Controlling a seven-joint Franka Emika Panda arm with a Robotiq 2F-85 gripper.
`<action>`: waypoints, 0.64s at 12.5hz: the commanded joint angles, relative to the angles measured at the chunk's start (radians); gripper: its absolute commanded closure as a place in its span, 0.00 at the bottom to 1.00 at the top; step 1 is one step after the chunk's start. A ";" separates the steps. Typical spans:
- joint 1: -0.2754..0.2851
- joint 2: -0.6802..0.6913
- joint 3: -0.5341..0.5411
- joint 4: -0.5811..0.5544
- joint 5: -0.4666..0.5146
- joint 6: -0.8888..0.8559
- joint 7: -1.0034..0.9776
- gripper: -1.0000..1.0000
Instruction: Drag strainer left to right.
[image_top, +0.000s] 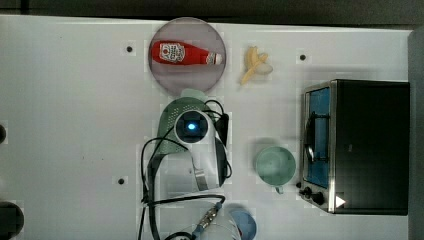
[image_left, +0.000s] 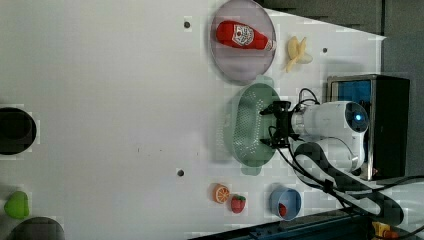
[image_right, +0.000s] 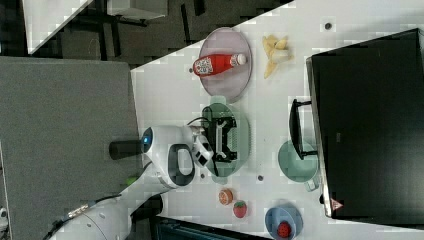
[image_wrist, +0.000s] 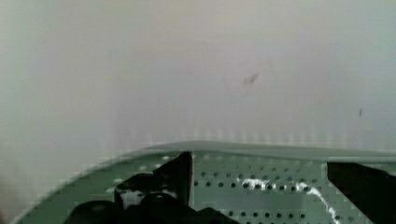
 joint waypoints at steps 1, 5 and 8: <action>-0.014 -0.026 -0.054 -0.011 -0.006 0.002 -0.138 0.00; -0.015 -0.026 -0.138 -0.011 -0.006 0.020 -0.229 0.00; -0.015 -0.026 -0.188 -0.012 -0.006 0.023 -0.279 0.00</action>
